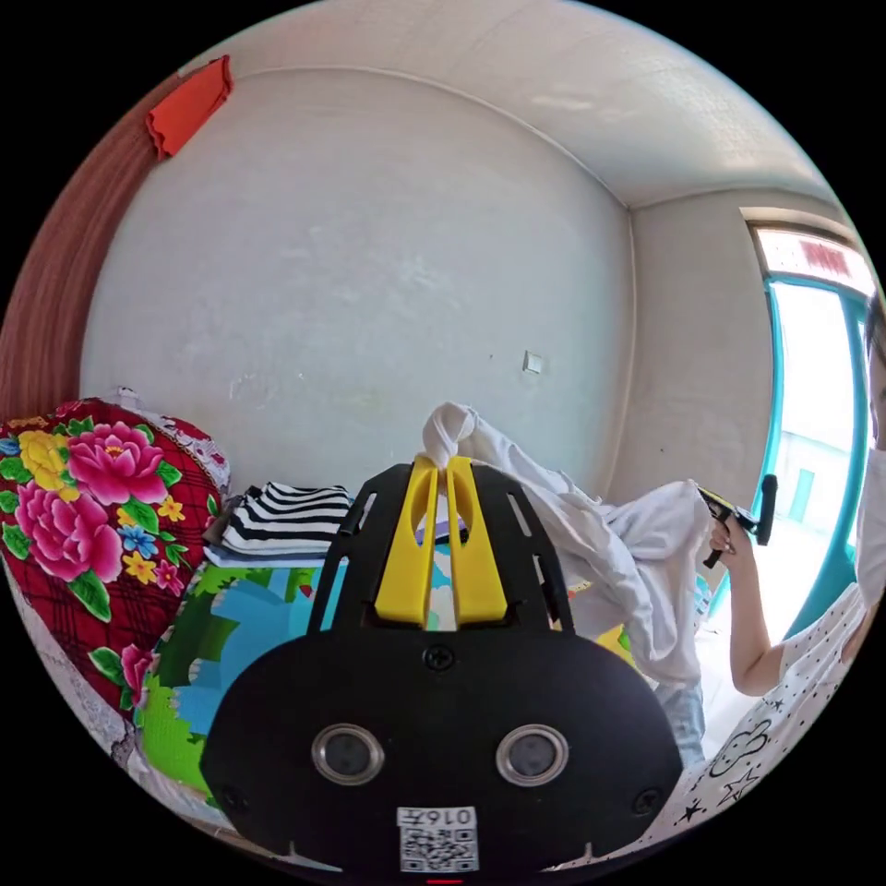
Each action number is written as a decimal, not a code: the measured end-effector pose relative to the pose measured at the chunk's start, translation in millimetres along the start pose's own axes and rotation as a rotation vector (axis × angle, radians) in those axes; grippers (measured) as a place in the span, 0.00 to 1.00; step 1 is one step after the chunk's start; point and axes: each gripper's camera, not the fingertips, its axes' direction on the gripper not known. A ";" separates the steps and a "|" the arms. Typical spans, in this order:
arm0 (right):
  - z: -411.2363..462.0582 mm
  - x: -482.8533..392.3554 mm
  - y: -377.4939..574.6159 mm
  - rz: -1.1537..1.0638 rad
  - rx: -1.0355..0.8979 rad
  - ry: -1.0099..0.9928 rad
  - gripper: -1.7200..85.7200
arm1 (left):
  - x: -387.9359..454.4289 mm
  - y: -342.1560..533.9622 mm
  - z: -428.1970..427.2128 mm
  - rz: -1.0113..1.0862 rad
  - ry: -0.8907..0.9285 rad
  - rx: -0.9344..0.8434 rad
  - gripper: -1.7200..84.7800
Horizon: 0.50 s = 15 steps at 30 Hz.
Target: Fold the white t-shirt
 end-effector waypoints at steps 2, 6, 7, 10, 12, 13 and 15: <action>-2.4 13.9 -17.1 0.019 0.066 0.028 0.02 | -32.1 -6.0 -5.0 -0.050 0.100 0.018 0.01; 1.9 17.0 -44.5 0.009 0.086 -0.049 0.02 | -68.6 -23.8 14.1 0.055 0.096 -0.112 0.01; 11.1 11.7 -54.0 -0.053 0.056 -0.047 0.02 | -74.6 -26.0 24.5 0.071 0.083 -0.161 0.01; 64.4 1.3 -74.2 -0.157 -0.147 -0.043 0.03 | -112.1 -18.6 90.5 0.106 0.043 -0.336 0.02; 104.4 -2.3 -76.2 -0.178 -0.254 -0.070 0.04 | -152.1 6.6 146.4 0.092 -0.049 -0.553 0.03; 129.9 -1.7 -74.8 -0.164 -0.356 -0.087 0.05 | -163.6 14.6 155.6 0.077 -0.057 -0.597 0.04; 157.7 0.4 -68.4 -0.153 -0.503 -0.095 0.11 | -211.0 47.3 170.1 0.034 -0.093 -0.699 0.06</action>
